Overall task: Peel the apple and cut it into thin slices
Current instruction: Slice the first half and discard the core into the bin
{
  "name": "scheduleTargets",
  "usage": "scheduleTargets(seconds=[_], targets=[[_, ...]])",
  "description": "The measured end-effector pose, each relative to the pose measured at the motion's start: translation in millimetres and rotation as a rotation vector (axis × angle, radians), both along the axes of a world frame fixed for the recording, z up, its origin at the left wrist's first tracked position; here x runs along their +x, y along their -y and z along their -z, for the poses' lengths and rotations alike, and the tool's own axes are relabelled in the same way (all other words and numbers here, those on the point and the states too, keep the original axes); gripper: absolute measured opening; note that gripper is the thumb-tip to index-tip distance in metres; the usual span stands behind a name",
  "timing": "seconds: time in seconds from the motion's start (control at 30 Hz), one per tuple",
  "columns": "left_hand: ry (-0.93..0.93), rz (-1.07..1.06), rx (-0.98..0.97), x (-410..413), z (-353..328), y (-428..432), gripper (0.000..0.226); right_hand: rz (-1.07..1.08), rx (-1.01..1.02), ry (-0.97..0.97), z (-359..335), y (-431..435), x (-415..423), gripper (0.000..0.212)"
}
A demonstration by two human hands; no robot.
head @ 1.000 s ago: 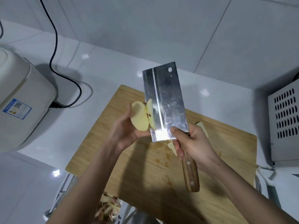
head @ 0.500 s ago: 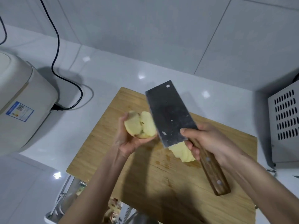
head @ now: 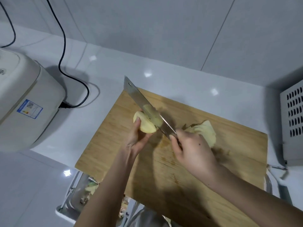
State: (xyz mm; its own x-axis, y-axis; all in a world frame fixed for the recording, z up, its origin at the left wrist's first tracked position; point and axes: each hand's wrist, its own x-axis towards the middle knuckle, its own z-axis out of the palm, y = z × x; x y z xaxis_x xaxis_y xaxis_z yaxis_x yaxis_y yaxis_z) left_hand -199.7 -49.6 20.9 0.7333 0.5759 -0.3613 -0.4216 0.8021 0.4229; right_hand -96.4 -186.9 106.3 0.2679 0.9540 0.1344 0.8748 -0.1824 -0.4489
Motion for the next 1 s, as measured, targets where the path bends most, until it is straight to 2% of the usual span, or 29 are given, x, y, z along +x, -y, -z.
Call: scheduleTargets(seconds=[0.1, 0.23, 0.33, 0.47, 0.6, 0.73, 1.0], targets=[[0.077, 0.037, 0.113, -0.4, 5.8, 3.0, 0.079, -0.020, -0.011, 0.122, 6.0, 6.3, -6.3, 0.020], [0.141, 0.060, 0.175, -1.8, 8.7, 1.8, 0.073, -0.022, 0.005, 0.242, 12.3, 12.0, -7.5, 0.027], [0.168, 0.077, 0.241, -2.0, 10.6, 0.1, 0.068, -0.032, 0.030, 0.254, 15.0, 15.9, -6.7, 0.026], [0.255, 0.072, 0.164, 1.1, 12.0, -2.1, 0.069, -0.036, 0.026, 0.256, 13.4, 19.6, -9.1, 0.028], [0.279, 0.084, 0.195, 4.4, 11.8, -0.9, 0.058, -0.026, 0.017, 0.266, 12.5, 19.6, -10.2, 0.029], [0.314, 0.078, 0.167, 6.4, 8.5, 0.6, 0.063, -0.017, 0.001, 0.263, 13.3, 16.4, -9.9, 0.028], [0.203, 0.012, 0.172, 1.4, 8.5, 0.9, 0.074, -0.035, -0.031, 0.246, 12.4, 8.3, -4.1, 0.035]])
